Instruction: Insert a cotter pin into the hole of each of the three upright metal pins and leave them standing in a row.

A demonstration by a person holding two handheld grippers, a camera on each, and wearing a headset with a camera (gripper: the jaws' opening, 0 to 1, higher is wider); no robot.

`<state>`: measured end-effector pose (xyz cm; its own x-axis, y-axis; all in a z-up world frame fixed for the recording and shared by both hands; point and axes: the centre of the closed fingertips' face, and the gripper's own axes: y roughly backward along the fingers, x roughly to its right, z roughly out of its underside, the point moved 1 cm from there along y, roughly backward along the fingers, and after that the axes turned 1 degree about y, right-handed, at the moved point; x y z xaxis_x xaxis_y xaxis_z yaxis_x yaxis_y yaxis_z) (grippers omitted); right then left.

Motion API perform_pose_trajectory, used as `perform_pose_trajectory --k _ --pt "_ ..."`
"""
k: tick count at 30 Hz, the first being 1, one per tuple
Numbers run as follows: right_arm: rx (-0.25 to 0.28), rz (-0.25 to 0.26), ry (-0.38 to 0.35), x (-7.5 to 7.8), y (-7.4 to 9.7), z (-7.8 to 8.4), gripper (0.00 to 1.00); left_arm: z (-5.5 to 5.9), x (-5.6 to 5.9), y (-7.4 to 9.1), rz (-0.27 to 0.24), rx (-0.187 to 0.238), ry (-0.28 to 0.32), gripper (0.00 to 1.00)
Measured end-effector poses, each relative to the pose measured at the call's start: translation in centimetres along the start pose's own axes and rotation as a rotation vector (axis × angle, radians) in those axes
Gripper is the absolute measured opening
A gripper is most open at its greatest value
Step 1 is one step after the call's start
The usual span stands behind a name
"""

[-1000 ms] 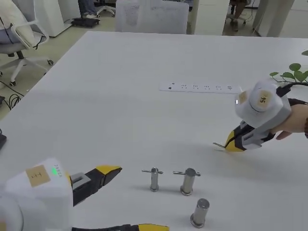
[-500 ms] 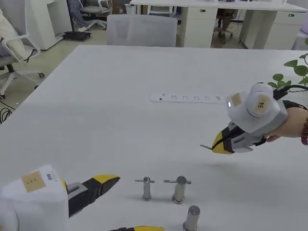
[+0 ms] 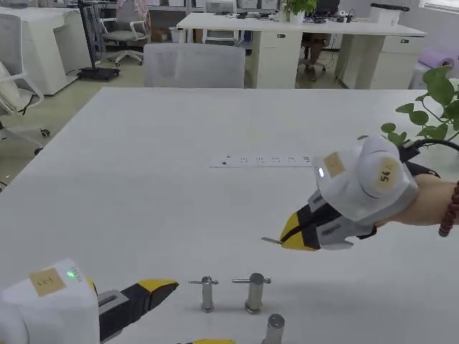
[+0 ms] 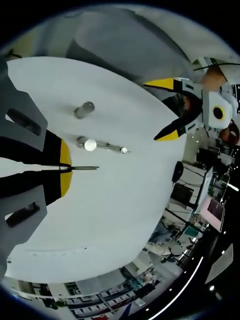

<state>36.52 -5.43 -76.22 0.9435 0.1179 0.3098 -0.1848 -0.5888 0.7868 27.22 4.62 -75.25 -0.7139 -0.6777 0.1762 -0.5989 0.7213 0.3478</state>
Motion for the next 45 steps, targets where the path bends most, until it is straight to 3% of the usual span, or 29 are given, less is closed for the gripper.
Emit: perform_pose_trajectory --k 16,24,35,45 --pt "0.065 -0.020 0.045 -3.5 0.0 -2.9 0.02 -0.6 0.8 -0.6 0.025 0.025 0.073 0.44" --pt "0.090 -0.031 0.079 -5.1 -0.2 -4.4 0.02 -1.3 1.2 -1.0 0.048 0.042 0.150 0.36" --pt "0.118 -0.038 0.108 -6.5 -0.3 -5.9 0.02 -1.8 1.6 -1.5 0.073 0.046 0.262 0.27" --pt "0.136 -0.037 0.125 -7.1 -0.4 -6.7 0.02 -1.7 1.8 -1.7 0.086 0.038 0.313 0.15"
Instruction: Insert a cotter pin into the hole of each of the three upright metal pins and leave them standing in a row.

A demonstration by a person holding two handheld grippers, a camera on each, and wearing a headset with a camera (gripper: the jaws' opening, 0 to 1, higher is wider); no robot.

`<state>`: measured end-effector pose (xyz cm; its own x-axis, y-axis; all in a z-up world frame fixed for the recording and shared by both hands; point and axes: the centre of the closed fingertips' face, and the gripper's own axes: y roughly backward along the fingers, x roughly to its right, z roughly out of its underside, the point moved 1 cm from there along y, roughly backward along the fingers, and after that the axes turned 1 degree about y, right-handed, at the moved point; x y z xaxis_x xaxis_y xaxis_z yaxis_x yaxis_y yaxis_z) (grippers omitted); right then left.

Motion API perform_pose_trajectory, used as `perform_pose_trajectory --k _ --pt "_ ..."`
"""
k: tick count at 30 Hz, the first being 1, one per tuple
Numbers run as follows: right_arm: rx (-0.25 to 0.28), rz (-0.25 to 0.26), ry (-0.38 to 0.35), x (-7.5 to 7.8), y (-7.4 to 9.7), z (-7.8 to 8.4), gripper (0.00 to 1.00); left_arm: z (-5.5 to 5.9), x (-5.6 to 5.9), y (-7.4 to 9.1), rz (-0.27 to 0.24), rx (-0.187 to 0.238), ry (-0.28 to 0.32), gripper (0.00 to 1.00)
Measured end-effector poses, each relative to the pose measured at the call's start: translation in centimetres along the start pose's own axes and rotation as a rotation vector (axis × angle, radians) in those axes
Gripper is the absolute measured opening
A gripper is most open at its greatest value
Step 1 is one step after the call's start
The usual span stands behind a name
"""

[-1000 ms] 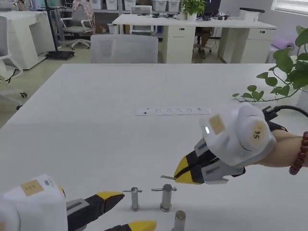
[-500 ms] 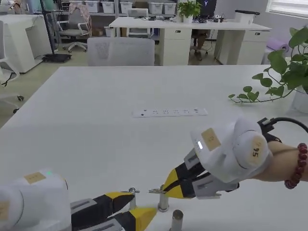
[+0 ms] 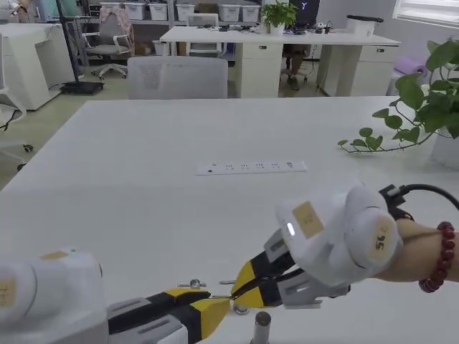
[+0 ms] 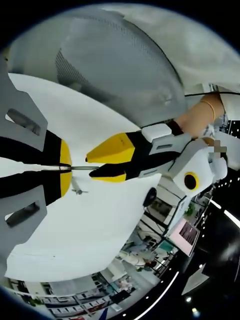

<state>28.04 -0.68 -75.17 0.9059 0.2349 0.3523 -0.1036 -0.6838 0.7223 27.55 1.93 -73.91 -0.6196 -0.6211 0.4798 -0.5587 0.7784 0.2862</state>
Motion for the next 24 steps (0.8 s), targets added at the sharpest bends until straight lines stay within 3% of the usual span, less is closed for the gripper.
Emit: perform_pose_trajectory --k 14,24 --pt "0.015 0.016 0.012 -0.16 -0.07 -0.71 0.02 0.27 0.20 -0.31 0.006 -0.007 0.045 0.03" --pt "0.010 0.022 0.017 -0.05 -0.17 -0.68 0.02 0.40 -0.06 -0.45 -0.008 -0.011 0.080 0.02"
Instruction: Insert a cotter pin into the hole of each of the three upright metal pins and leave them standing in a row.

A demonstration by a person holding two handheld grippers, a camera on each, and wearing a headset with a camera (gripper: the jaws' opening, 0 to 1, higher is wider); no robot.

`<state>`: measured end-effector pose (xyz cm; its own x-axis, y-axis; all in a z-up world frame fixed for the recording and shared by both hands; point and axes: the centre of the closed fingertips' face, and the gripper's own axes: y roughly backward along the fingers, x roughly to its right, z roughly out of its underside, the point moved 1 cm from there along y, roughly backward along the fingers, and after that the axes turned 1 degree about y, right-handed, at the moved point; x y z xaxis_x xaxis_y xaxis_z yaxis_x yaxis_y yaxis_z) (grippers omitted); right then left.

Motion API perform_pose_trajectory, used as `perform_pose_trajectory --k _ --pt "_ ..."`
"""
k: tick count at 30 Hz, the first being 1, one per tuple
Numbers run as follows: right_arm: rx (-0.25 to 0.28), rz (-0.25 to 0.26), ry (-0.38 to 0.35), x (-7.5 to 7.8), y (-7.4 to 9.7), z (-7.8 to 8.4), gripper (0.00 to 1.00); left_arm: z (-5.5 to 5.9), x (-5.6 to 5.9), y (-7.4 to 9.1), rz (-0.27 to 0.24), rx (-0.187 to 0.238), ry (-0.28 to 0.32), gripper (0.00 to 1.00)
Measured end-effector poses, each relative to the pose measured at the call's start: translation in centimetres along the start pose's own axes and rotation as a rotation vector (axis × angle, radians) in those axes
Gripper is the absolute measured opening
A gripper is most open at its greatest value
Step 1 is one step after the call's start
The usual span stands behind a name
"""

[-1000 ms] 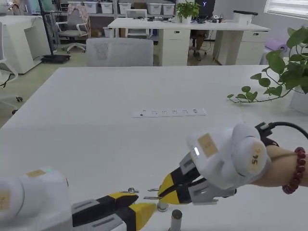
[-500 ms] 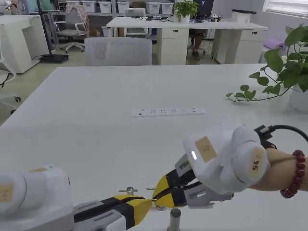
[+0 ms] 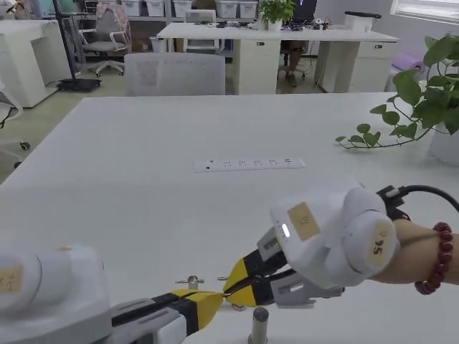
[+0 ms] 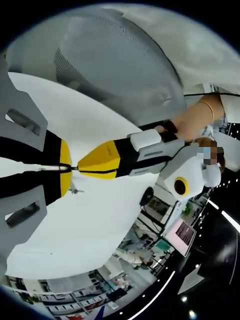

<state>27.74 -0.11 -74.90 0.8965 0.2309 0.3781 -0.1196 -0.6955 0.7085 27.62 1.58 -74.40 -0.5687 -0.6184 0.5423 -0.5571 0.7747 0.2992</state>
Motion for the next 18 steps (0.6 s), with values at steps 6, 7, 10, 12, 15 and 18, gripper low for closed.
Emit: perform_pose_trajectory --k 6,7,10,12,15,18 --pt "-0.006 -0.002 -0.006 -0.15 -0.10 0.13 0.03 0.19 0.02 -0.03 -0.002 -0.008 -0.005 0.01" --pt "-0.007 -0.001 -0.006 -0.13 -0.10 0.13 0.03 0.16 -0.01 -0.03 -0.004 -0.005 0.001 0.01" --pt "-0.005 0.004 -0.011 0.00 -0.08 0.14 0.03 0.10 0.00 -0.03 -0.002 -0.002 -0.004 0.01" --pt "-0.002 0.008 -0.012 0.06 -0.08 0.12 0.03 0.05 0.01 -0.02 -0.002 -0.001 -0.010 0.01" --pt "0.003 0.011 -0.009 0.03 -0.09 0.09 0.04 0.07 0.04 0.01 -0.002 -0.003 -0.020 0.01" --pt "0.008 0.016 -0.003 0.03 -0.12 0.05 0.04 0.17 0.09 0.05 -0.002 -0.007 -0.033 0.00"
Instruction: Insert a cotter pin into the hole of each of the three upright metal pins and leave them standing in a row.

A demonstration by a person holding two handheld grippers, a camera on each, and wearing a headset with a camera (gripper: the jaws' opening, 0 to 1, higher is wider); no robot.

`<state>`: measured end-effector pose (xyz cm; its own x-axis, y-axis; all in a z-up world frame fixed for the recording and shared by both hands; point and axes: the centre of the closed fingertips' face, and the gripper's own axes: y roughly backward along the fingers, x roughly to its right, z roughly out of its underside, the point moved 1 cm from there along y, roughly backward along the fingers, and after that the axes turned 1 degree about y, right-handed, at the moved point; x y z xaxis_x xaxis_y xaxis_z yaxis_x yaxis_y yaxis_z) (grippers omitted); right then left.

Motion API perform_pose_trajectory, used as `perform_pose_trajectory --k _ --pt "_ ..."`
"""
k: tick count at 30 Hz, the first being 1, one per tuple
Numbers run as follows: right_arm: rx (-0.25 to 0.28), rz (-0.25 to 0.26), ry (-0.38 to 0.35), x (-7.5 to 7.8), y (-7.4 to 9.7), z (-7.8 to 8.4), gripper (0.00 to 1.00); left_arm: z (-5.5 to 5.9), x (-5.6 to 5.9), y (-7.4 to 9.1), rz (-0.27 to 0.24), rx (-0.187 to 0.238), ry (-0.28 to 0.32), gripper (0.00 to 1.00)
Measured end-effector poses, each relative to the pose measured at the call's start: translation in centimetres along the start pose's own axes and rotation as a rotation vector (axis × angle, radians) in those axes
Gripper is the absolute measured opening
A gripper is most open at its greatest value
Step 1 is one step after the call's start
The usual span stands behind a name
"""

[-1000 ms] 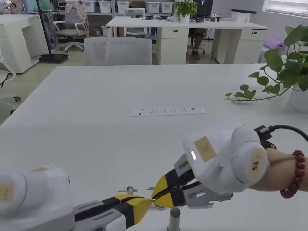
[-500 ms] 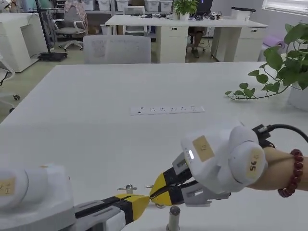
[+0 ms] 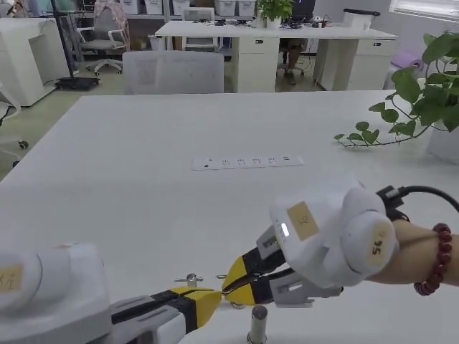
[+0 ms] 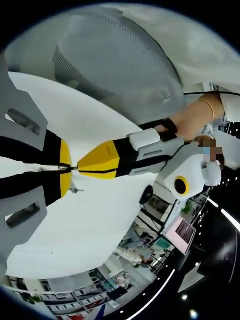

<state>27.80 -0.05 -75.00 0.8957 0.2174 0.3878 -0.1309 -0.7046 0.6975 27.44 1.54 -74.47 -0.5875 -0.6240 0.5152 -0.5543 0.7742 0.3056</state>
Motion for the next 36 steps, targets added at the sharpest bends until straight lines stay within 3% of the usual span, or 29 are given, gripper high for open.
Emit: perform_pose_trajectory --k 9,18,21,26,36 --pt "0.014 0.002 -0.018 0.0 0.0 -0.1 0.06 0.1 -0.3 0.1 -0.005 -0.011 -0.061 0.00" --pt "0.051 -0.023 -0.144 0.4 0.9 0.0 0.11 0.3 -0.4 0.5 0.001 -0.022 -0.178 0.00" --pt "0.046 -0.051 -0.192 0.2 1.3 0.5 0.12 0.4 -0.1 0.5 0.018 -0.024 -0.212 0.00" --pt "0.067 -0.143 -0.291 -1.0 1.8 0.7 0.14 0.7 0.5 0.6 0.057 -0.041 -0.270 0.00" --pt "0.105 -0.254 -0.360 -2.6 2.3 0.6 0.15 1.8 2.0 0.7 0.151 -0.076 -0.360 0.00"
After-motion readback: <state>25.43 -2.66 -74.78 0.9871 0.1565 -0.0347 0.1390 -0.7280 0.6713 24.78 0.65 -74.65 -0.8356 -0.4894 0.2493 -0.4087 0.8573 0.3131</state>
